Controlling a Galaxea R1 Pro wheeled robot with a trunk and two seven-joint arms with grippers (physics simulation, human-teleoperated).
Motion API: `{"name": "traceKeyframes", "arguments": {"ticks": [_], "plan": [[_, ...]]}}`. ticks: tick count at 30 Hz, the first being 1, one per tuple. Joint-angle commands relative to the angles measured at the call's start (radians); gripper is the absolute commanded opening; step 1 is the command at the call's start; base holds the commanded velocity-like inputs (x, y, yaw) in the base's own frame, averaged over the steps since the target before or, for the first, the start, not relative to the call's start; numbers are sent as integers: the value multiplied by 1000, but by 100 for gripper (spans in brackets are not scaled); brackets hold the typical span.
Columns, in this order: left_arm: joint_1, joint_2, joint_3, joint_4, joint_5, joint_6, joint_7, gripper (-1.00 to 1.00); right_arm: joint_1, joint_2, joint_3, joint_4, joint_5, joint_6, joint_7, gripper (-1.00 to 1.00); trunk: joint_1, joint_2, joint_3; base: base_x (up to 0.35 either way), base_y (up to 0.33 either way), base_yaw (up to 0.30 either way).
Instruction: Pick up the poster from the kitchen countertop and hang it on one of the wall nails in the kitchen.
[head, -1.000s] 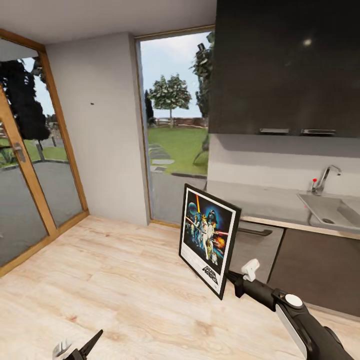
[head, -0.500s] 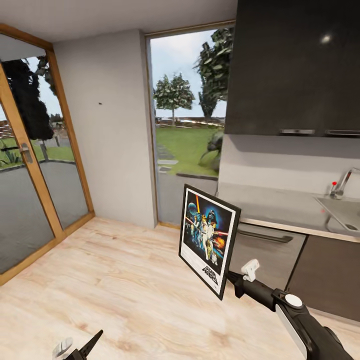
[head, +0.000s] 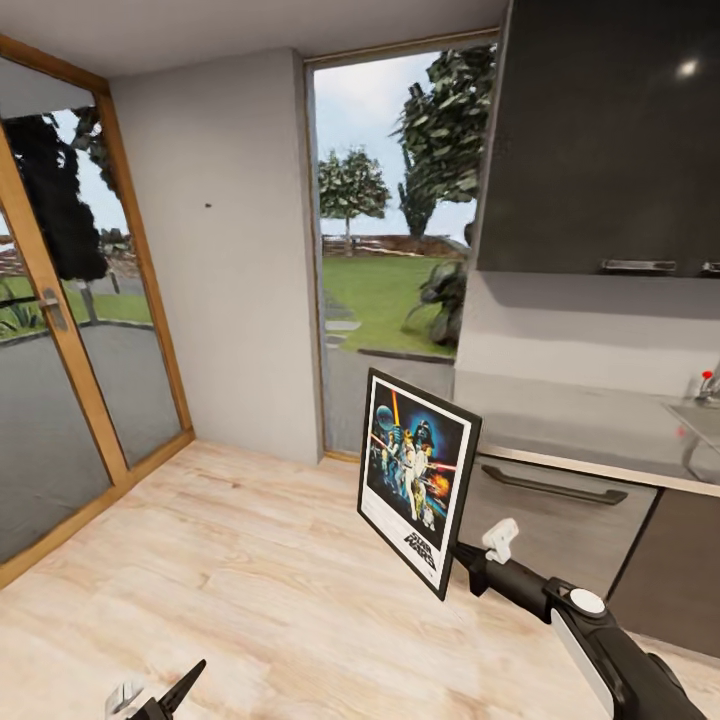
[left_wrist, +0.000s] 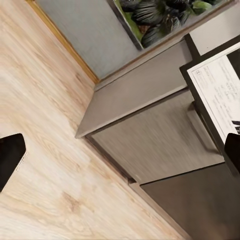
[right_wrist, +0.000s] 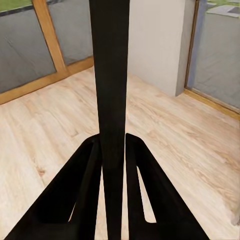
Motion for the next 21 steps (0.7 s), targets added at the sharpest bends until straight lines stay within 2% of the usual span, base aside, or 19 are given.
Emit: {"name": "traceKeyframes", "arguments": {"ticks": [1,6,21], "plan": [[0,0,-8,0,6,-9,0,100,-1,-1,3,1,-8,-1,3,-100,1,-1,0,199,252,43],[0,0,-8,0,6,-9,-1,100,-1,0,3,1,-8,-1,2,-100,1,-1,0,196,254,215],[0,0,-8,0,6,-9,0,100,0,2,3,1,-8,0,1,-100,1,-1,0,195,255,284]]}}
